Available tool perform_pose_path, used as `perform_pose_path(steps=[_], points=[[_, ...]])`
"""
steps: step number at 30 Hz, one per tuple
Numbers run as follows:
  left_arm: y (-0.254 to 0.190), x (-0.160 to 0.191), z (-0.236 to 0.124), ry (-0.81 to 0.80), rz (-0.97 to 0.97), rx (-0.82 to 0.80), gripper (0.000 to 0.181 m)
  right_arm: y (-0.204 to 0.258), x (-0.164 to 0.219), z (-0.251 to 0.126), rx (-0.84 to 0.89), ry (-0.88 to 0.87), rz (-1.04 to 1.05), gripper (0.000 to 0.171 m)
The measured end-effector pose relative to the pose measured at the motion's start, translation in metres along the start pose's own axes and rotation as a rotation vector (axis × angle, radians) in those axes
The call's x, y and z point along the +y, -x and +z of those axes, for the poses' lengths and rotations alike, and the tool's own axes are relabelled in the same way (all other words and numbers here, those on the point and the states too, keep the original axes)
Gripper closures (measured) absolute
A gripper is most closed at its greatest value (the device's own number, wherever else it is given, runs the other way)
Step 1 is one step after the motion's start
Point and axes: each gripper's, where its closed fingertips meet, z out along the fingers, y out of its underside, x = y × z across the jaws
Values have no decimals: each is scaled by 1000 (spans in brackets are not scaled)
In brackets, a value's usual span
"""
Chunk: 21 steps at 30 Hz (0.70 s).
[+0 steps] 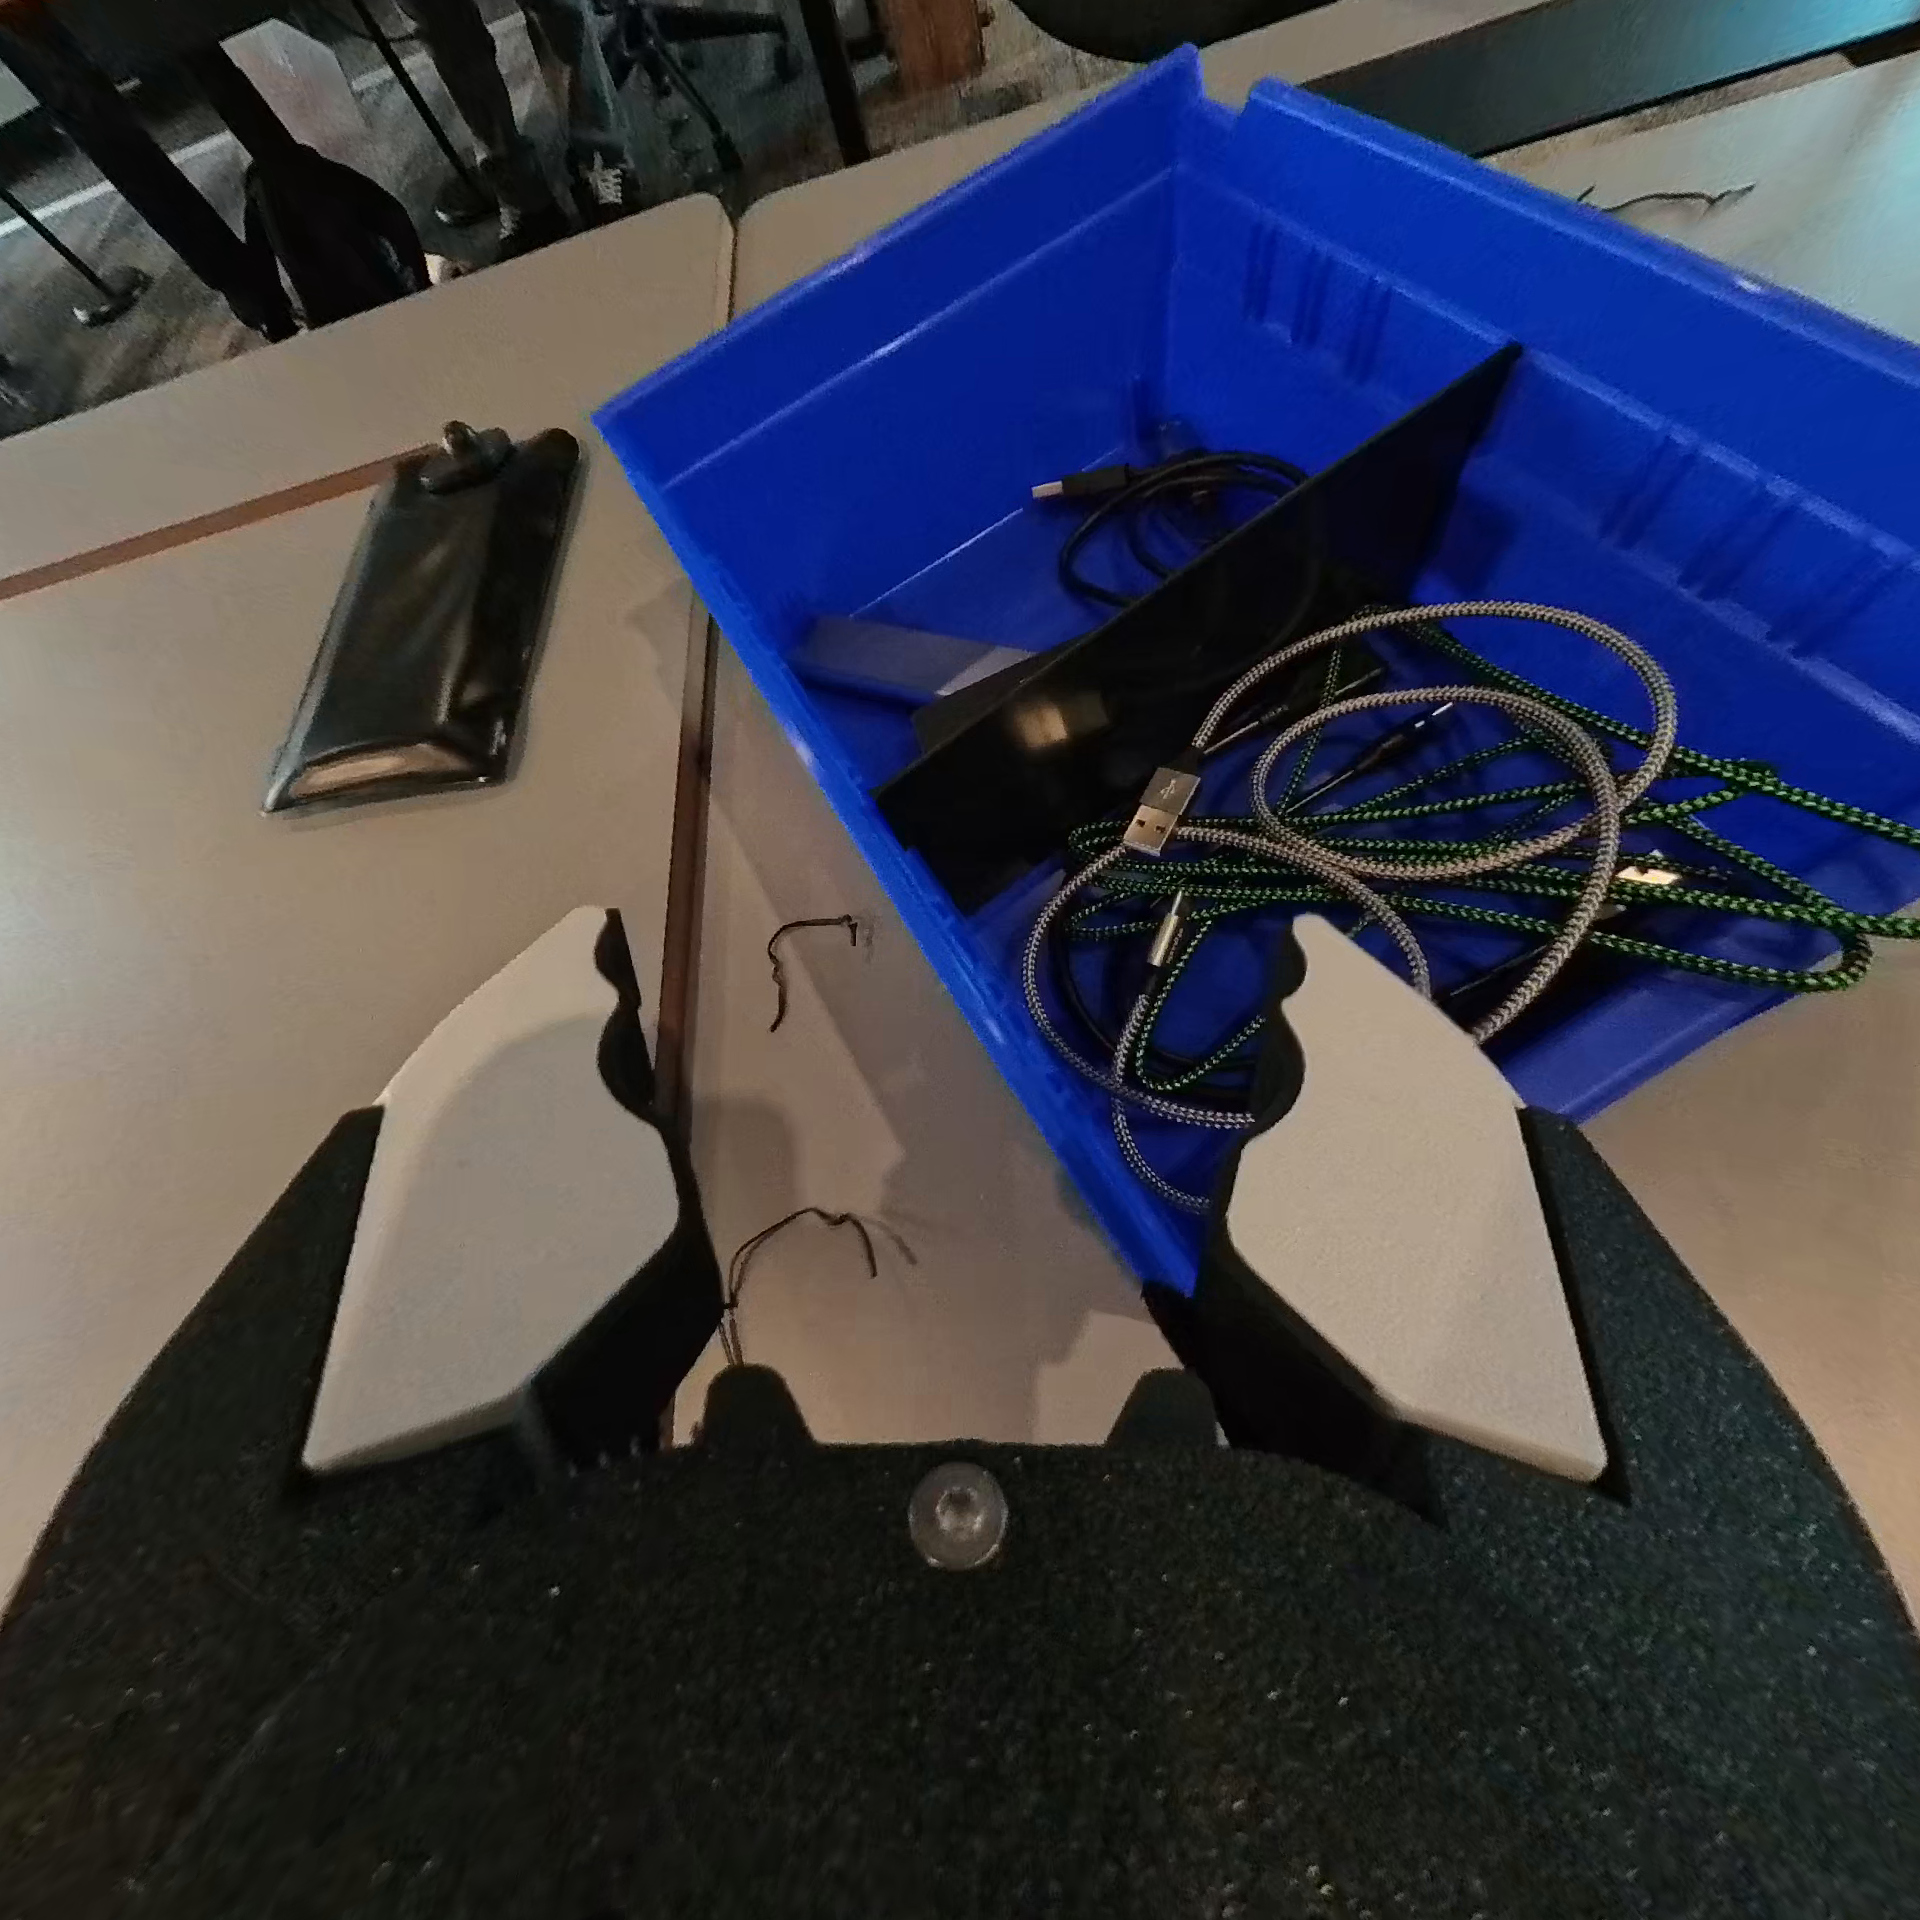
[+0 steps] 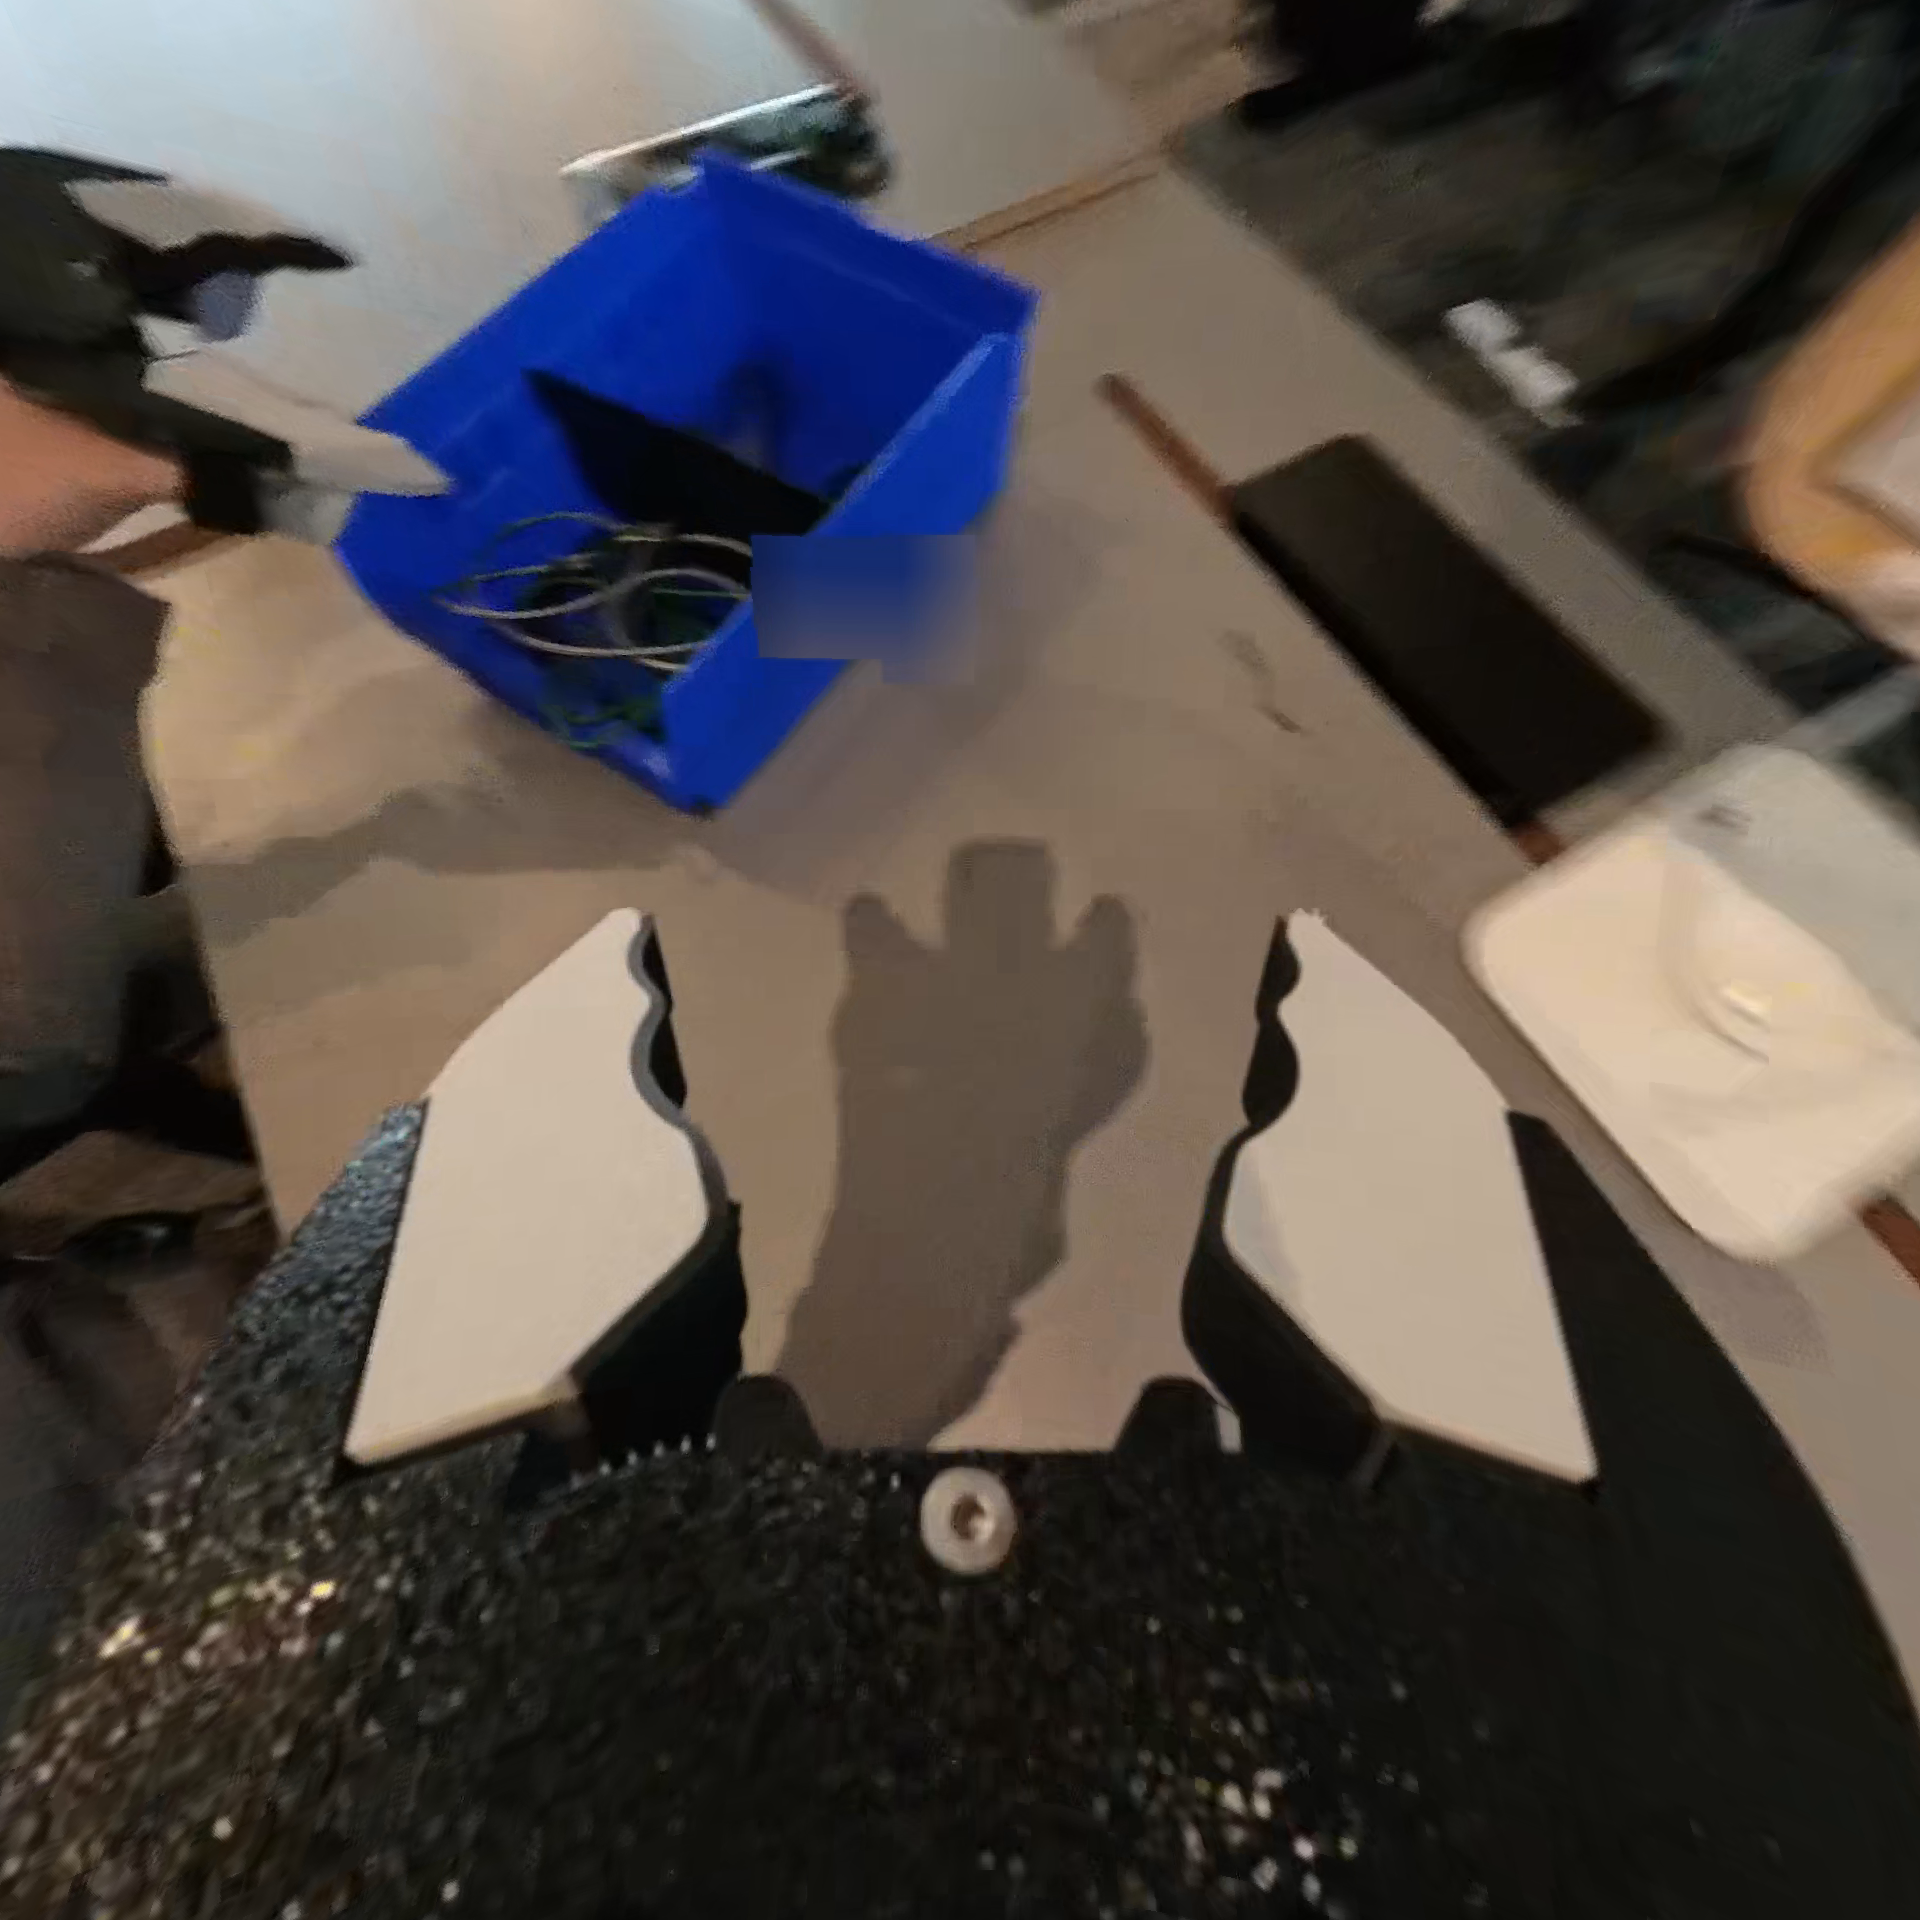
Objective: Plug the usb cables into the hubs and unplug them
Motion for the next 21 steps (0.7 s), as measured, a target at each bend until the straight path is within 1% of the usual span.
perform_pose_path(steps=[1,3,6,8,10,13,16,18,21], points=[[0,-1,0,-9,-4,3,68,16,-8,28,-58,28,-12,69],[3,-2,-1,-22,-11,-3,67,40,-21,82,-134,83,-30,75],[7,-3,-2,-35,-20,-13,66,62,-29,159,-202,176,-7,77],[9,-3,-2,-38,-25,-21,65,68,-32,203,-204,223,36,77],[12,-2,-2,-40,-32,-25,64,69,-33,237,-192,255,83,77],[15,0,-3,-42,-48,-19,63,68,-25,268,-173,316,140,79],[18,3,-2,-38,-65,-18,62,62,-18,282,-120,358,146,83],[18,4,-1,-32,-71,-17,62,64,-20,287,-136,350,168,97],[20,4,-1,-28,-67,-34,61,72,-20,291,-162,359,201,126]])
